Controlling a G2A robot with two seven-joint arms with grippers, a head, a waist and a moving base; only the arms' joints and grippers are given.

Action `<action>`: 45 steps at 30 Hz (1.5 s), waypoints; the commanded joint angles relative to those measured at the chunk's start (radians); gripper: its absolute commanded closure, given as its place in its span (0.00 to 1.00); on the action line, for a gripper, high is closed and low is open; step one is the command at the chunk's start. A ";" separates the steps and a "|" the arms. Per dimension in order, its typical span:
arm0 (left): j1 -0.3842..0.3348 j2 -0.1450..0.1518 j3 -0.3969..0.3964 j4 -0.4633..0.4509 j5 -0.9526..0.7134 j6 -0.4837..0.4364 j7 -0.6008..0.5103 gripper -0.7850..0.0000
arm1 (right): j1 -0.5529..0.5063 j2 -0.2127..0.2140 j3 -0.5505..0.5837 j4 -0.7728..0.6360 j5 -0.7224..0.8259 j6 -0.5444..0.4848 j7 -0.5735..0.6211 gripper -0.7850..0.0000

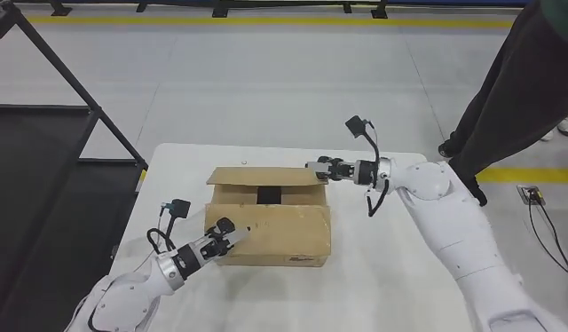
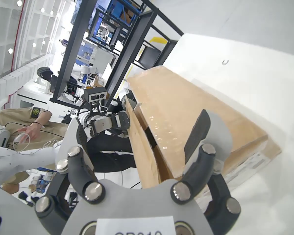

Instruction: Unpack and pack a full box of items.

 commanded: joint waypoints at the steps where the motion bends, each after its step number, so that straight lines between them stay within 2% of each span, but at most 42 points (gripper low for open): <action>1: -0.004 -0.002 0.007 0.000 0.004 0.003 0.006 0.00 | -0.023 0.011 0.009 -0.057 -0.023 0.133 0.023 0.00; 4: -0.011 -0.004 0.017 0.004 0.006 0.005 0.016 0.00 | -0.050 0.018 0.009 -0.126 -0.055 0.300 0.014 0.00; 8: -0.028 -0.009 0.030 0.014 0.010 0.021 0.032 0.00 | -0.092 0.021 0.025 -0.188 -0.020 0.388 -0.030 0.00; 13: -0.068 -0.017 0.064 0.037 0.053 0.047 0.059 0.00 | -0.095 0.015 0.012 -0.192 0.022 0.519 -0.040 0.00; 18: -0.100 -0.027 0.099 0.057 0.074 0.063 0.094 0.00 | -0.095 0.006 -0.001 -0.176 0.073 0.573 -0.048 0.00; 24: -0.116 -0.036 0.112 0.066 0.093 0.083 0.158 0.00 | -0.114 -0.001 -0.014 -0.155 0.119 0.534 -0.027 0.00; 28: -0.095 -0.038 0.058 0.060 0.039 0.104 0.249 0.00 | -0.140 0.005 -0.002 -0.149 0.126 0.495 -0.017 0.00; 34: 0.012 -0.031 -0.077 0.033 0.029 0.140 0.377 0.00 | -0.178 0.014 0.015 -0.166 0.122 0.438 -0.015 0.00; 40: 0.164 -0.024 -0.193 -0.019 0.036 0.225 0.412 0.00 | -0.190 0.020 0.019 -0.183 0.088 0.362 -0.010 0.00; 45: 0.164 -0.024 -0.193 -0.019 0.036 0.225 0.412 0.00 | -0.190 0.020 0.019 -0.183 0.088 0.362 -0.010 0.00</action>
